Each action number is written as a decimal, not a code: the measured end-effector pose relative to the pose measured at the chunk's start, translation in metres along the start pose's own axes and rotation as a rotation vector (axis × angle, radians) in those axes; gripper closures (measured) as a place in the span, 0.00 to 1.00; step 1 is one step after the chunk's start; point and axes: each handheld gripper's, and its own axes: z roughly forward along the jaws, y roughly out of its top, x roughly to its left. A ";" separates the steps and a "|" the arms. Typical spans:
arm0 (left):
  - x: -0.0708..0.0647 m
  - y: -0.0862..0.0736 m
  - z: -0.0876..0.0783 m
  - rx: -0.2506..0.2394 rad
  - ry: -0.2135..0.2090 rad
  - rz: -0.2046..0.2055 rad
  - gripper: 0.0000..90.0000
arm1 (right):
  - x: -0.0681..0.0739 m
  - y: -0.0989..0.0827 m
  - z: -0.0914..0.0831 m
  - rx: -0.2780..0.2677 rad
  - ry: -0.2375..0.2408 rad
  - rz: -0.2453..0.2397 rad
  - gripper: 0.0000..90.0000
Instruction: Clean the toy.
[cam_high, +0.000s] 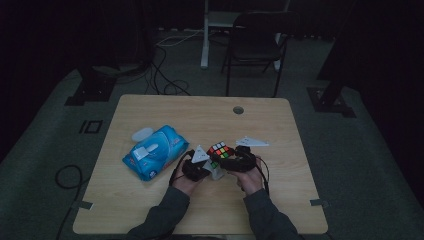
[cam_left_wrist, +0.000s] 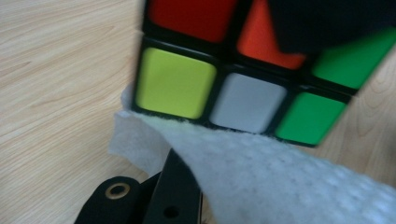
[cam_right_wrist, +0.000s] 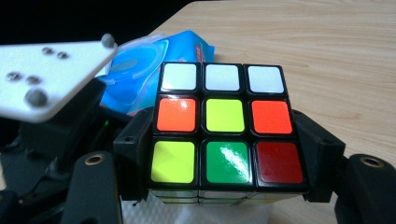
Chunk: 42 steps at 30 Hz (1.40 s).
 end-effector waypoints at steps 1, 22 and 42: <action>-0.002 0.000 0.000 0.000 -0.004 0.004 0.96 | 0.000 0.000 0.000 -0.004 -0.002 0.002 0.38; 0.010 0.004 -0.006 -0.007 0.028 -0.001 0.96 | -0.003 -0.001 -0.007 0.006 -0.019 -0.013 0.38; 0.006 0.003 -0.009 0.004 0.015 0.029 0.96 | -0.011 0.007 0.002 -0.011 -0.094 -0.017 0.38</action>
